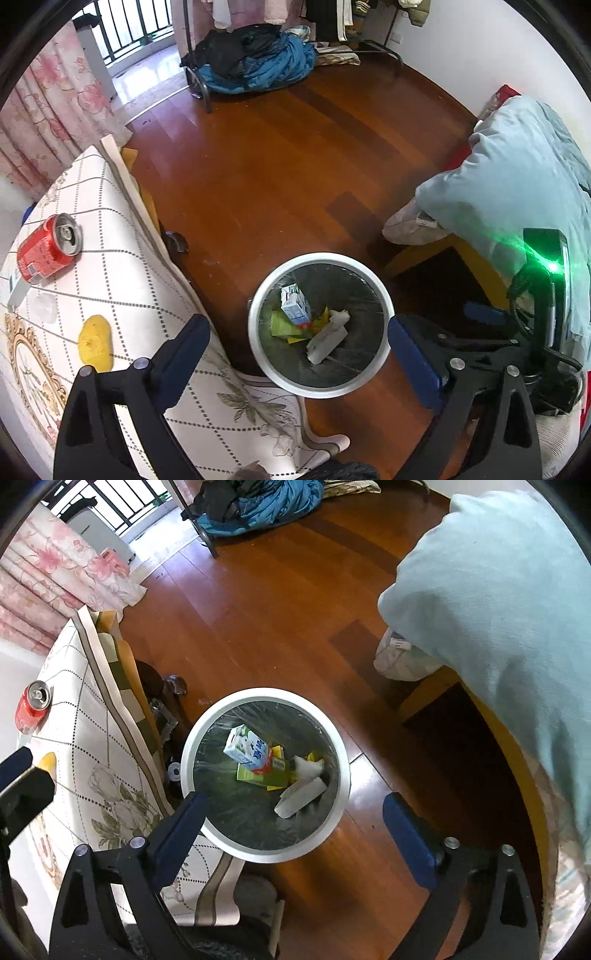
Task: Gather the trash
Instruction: 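Carry wrapper and milk carton over the white bin and open both tools, then move both tools back over the table toward the lemon and clear lid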
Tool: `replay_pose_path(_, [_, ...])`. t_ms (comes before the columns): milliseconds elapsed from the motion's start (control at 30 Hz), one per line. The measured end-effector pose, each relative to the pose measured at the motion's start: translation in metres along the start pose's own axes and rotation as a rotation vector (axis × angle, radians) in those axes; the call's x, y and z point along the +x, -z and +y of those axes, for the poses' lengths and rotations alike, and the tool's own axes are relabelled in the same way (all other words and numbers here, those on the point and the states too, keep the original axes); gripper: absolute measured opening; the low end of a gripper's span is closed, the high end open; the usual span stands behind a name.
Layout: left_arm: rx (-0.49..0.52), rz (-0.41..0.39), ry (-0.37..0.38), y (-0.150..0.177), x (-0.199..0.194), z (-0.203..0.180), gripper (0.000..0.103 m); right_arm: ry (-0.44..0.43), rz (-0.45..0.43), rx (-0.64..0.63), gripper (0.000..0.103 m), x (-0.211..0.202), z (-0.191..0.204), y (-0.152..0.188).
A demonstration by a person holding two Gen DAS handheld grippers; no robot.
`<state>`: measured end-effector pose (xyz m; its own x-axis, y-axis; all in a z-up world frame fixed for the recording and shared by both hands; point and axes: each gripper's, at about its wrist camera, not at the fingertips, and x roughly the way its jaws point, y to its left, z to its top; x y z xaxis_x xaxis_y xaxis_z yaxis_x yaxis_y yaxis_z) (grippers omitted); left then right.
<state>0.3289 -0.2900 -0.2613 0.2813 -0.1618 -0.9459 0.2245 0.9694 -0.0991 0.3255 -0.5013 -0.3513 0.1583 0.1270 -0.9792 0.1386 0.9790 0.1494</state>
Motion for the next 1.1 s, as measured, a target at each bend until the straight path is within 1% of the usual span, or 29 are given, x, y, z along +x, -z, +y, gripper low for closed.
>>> replay_pose_path(233, [-0.007,-0.026,-0.027,0.007,-0.02,0.007,0.099,0.037,-0.028,-0.03,0.098,-0.027,0.01,0.008])
replay_pose_path(333, [-0.012,-0.044,-0.034,0.008,-0.031,0.009,0.099,0.037,-0.045,-0.034,0.098,-0.04,0.012,0.01])
replay_pose_path(533, [-0.028,-0.095,-0.054,0.009,-0.062,0.017,0.099,0.018,-0.104,-0.044,0.098,-0.08,0.024,0.011])
replay_pose_path(700, [-0.06,-0.157,-0.08,0.008,-0.097,0.033,0.099,-0.025,-0.18,-0.069,0.098,-0.126,0.049,0.005])
replay_pose_path(833, [-0.107,-0.207,-0.126,0.011,-0.127,0.061,0.099,-0.073,-0.23,-0.095,0.099,-0.154,0.083,0.001])
replay_pose_path(933, [-0.155,-0.229,-0.187,0.022,-0.141,0.094,0.099,-0.095,-0.24,-0.136,0.099,-0.161,0.122,0.001])
replay_pose_path(1000, [-0.208,-0.22,-0.236,0.038,-0.142,0.126,0.099,-0.094,-0.225,-0.171,0.099,-0.153,0.154,0.003])
replay_pose_path(1067, [-0.257,-0.196,-0.271,0.054,-0.137,0.154,0.099,-0.117,-0.194,-0.19,0.099,-0.137,0.183,0.004])
replay_pose_path(1100, [-0.296,-0.17,-0.291,0.066,-0.129,0.174,0.099,-0.129,-0.171,-0.199,0.099,-0.125,0.2,0.004])
